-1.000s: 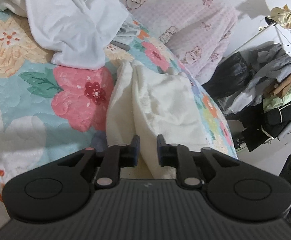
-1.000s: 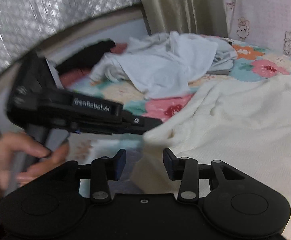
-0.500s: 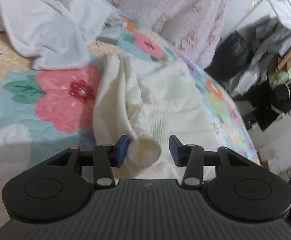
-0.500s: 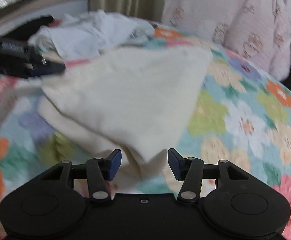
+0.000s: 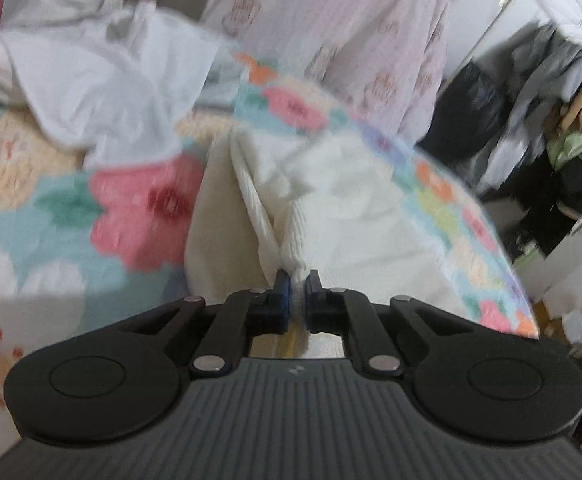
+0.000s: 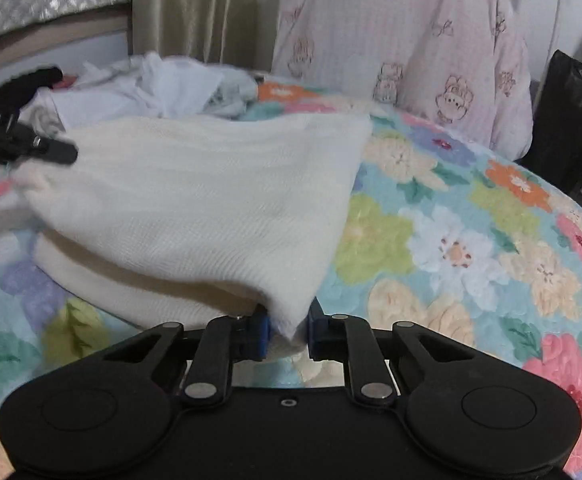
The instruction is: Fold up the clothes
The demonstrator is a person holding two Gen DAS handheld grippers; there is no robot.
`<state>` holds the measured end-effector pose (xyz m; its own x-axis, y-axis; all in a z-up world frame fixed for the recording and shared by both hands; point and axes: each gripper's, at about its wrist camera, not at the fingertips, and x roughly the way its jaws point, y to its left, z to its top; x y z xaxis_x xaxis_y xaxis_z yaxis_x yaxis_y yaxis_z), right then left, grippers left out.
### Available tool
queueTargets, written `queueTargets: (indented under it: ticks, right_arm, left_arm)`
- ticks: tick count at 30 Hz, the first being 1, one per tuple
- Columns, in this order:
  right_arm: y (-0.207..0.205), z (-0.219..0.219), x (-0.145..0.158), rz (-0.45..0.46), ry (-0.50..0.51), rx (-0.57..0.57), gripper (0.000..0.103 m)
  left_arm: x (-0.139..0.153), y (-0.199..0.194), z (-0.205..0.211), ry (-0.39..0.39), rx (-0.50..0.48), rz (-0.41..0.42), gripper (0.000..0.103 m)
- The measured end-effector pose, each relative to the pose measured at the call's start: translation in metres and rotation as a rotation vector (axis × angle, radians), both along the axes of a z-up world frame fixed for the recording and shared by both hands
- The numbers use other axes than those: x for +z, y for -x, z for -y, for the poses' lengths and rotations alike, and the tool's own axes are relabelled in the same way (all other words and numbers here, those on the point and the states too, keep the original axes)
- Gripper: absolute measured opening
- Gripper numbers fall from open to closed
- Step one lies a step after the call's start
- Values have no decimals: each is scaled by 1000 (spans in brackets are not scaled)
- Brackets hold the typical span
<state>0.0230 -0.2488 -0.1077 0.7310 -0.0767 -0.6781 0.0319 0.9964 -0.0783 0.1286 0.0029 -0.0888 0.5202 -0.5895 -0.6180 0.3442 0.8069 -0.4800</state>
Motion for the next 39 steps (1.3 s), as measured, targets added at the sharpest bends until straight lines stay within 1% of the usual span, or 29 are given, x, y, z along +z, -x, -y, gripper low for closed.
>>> queueTargets:
  ticks: [1,2,4,5,8,9,11,12,13,15,16,18,19,20,21,23,25,26,27,29,30,32,33,34,35,36,37,38,39]
  right_arm:
    - [0,2,-1,-18,-6,4,19]
    - [-2,3,-8,-45,-8,9,19]
    - [-4,4,-24,-104,-12,22,19]
    - [-3,3,-31,-112,-11,27,19]
    - [-2,-5,-32,-136,22,61,22]
    - [-2,-5,-29,-150,24,77,27]
    - [-1,-3,-18,-182,-3,136,30]
    - [1,1,-10,-177,-28,166,36]
    - [5,4,-1,-167,-62,195,40]
    - [14,15,17,-109,-145,230,53]
    - [18,20,24,-79,-185,233,57]
    - [20,34,36,-20,-275,216,72]
    - [15,39,37,-4,-306,203,75]
    - [8,45,38,10,-333,192,84]
    - [0,47,36,16,-345,182,88]
    - [-27,51,22,6,-350,130,88]
    - [-53,59,2,-47,-408,73,88]
    - [-66,63,-9,-79,-459,40,88]
    - [-74,68,-18,-101,-511,19,88]
    - [-87,80,-39,-136,-637,-21,88]
    - [-91,85,-49,-148,-698,-37,88]
    - [-96,92,-62,-134,-787,-36,90]
    - [-98,94,-65,-121,-807,-29,89]
    - [-101,95,-67,-108,-823,-20,86]
    - [-105,93,-67,-107,-823,-3,67]
    - [-110,91,-66,-108,-820,15,47]
    - [-111,86,-59,-95,-789,58,42]
    - [-111,82,-51,-79,-751,105,35]
    - [-111,77,-42,-62,-712,153,33]
  left_arm:
    - [-8,0,3,-44,1,-27,7]
    - [-22,-2,8,-117,0,-58,7]
    - [-43,-5,17,-197,-5,-85,7]
    - [-47,-6,20,-213,-8,-84,8]
    - [-32,-2,24,-262,-29,-50,14]
    - [-25,2,21,-260,-24,-32,14]
    - [-12,8,14,-241,-22,7,20]
    - [-8,9,9,-223,-17,13,32]
    - [-5,8,1,-188,-1,13,43]
    - [0,0,-11,-93,30,10,47]
    - [1,-4,-16,-40,43,5,49]
    - [0,-19,-19,39,48,-22,52]
    - [-2,-30,-12,33,31,-28,55]
    - [-4,-41,-4,27,14,-33,57]
    - [-9,-51,8,-26,-4,-40,60]
    - [-21,-70,28,-137,-20,-51,61]
    - [-36,-86,39,-200,-15,-67,66]
    - [-44,-94,38,-164,-19,-93,67]
    - [-52,-101,37,-128,-23,-120,72]
    - [-65,-112,29,-26,-8,-163,76]
    - [-69,-115,25,10,-6,-163,77]
    - [-76,-120,21,83,-10,-171,77]
    - [-80,-122,19,121,-15,-180,72]
    - [-84,-123,19,169,-39,-195,55]
    - [-84,-120,22,203,-66,-199,47]
    - [-84,-117,25,237,-93,-203,31]
    - [-84,-114,28,271,-120,-207,26]
    - [-74,-106,33,202,-130,-147,24]
    - [-63,-98,38,131,-140,-87,21]
